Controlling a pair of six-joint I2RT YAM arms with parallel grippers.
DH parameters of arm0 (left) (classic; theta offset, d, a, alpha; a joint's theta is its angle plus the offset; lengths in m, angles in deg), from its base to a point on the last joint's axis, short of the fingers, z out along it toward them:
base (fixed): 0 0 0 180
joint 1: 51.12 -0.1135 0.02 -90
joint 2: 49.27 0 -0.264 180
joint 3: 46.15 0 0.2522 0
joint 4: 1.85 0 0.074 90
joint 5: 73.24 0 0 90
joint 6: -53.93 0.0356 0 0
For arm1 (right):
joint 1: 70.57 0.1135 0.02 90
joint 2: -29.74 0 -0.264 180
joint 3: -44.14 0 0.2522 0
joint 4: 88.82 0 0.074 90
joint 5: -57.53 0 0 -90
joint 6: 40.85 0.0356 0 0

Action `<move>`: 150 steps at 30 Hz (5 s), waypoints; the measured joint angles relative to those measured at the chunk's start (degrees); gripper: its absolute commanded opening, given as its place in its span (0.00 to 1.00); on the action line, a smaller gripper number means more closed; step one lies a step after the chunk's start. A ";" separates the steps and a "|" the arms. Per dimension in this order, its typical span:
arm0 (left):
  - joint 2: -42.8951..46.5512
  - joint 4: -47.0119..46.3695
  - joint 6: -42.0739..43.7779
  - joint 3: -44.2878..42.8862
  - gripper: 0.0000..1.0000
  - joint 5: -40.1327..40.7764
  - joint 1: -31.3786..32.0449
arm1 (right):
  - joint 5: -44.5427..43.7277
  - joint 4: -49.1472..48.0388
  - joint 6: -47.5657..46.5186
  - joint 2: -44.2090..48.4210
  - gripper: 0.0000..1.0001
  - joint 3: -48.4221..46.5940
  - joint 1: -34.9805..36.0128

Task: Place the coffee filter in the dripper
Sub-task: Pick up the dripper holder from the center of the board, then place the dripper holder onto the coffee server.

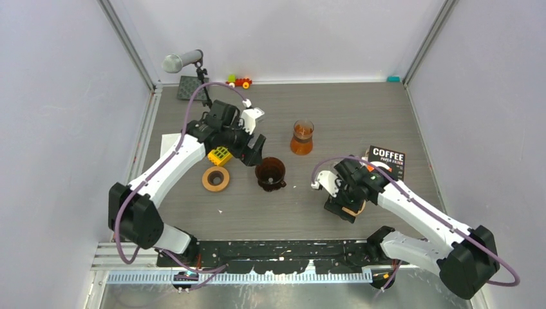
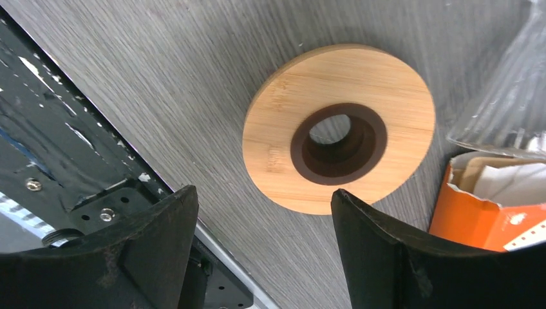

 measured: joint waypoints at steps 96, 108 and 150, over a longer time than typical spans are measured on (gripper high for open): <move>25.31 0.00 1.36 17.40 1.00 0.09 -33.05 | -6.12 3.34 -6.08 -57.22 0.34 -59.78 24.57; 25.31 0.02 1.36 17.40 1.00 -0.57 -33.07 | -6.58 4.81 -6.23 -59.34 0.36 -60.37 24.57; 26.16 0.02 1.60 17.70 1.00 -2.08 -33.07 | -8.52 6.14 -5.31 -58.42 0.43 -59.23 27.23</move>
